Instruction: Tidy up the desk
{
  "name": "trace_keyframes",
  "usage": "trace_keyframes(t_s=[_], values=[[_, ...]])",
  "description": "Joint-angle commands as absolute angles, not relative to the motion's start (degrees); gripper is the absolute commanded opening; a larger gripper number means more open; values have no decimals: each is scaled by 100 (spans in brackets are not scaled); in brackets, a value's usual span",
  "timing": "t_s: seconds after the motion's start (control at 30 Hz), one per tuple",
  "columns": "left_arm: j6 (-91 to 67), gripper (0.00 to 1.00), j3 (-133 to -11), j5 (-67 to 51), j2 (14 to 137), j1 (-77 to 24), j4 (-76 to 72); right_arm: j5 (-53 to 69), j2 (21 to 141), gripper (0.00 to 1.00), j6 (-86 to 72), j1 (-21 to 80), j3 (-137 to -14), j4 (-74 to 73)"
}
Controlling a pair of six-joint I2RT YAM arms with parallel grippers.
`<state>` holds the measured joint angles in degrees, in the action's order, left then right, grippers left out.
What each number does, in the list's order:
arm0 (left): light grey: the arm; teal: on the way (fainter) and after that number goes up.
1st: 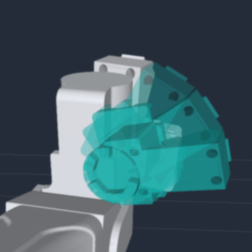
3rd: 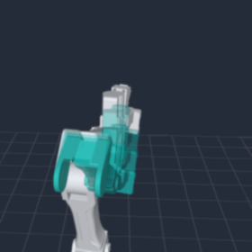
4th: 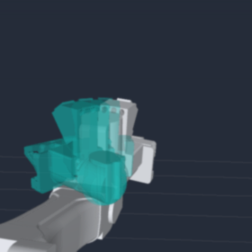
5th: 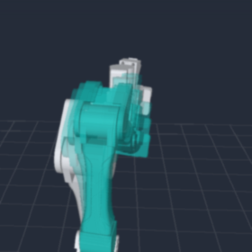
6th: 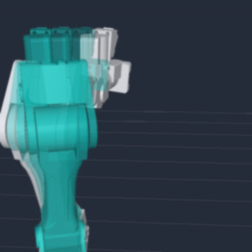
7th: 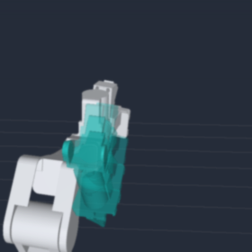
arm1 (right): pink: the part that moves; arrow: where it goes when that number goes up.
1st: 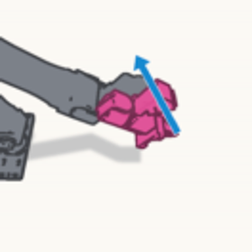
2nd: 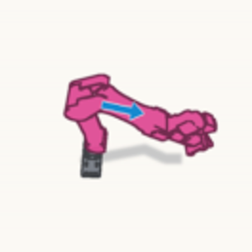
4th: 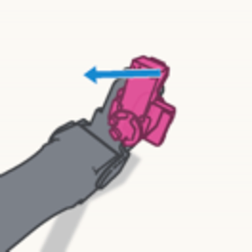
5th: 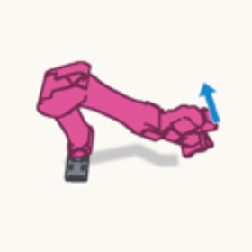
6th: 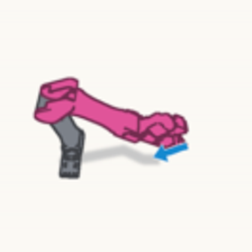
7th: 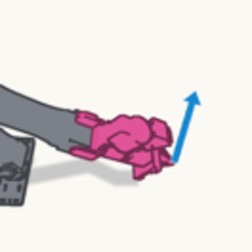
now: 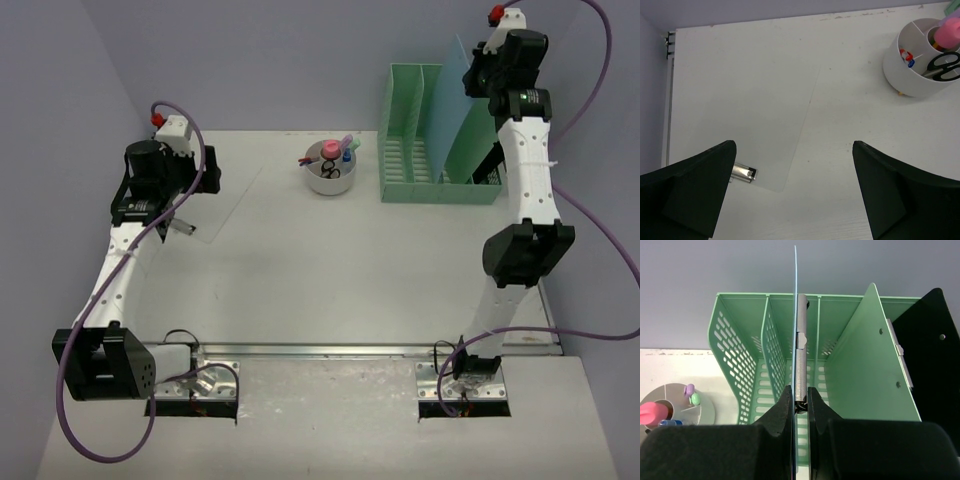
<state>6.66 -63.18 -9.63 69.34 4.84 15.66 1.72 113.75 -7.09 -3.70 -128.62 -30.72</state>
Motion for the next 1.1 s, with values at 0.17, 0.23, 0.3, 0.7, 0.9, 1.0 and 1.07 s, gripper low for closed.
trace_keyframes(t_s=[0.17,0.23,0.3,0.7,0.9,1.0,1.07], values=[[527,100,-6328,-940,7022,527,1354,343,11250,1,-967,-360,-12867,-2611],[527,100,-6311,-940,7049,527,1336,334,11294,1,-932,-352,-12981,-2601],[580,100,-6293,-932,7057,527,1345,325,11312,1,-905,-360,-12938,-2593],[738,100,-6276,-677,7225,536,1582,536,11100,1,-563,-360,-11575,-1495],[782,100,-6240,-563,7286,545,1582,633,11303,21,-624,-360,-11725,-1748],[756,100,-6240,-142,7365,615,1617,501,11268,48,-580,-360,-11628,-1775],[564,100,-6310,464,7522,694,1713,457,11206,63,-519,-360,-11645,-1784]])
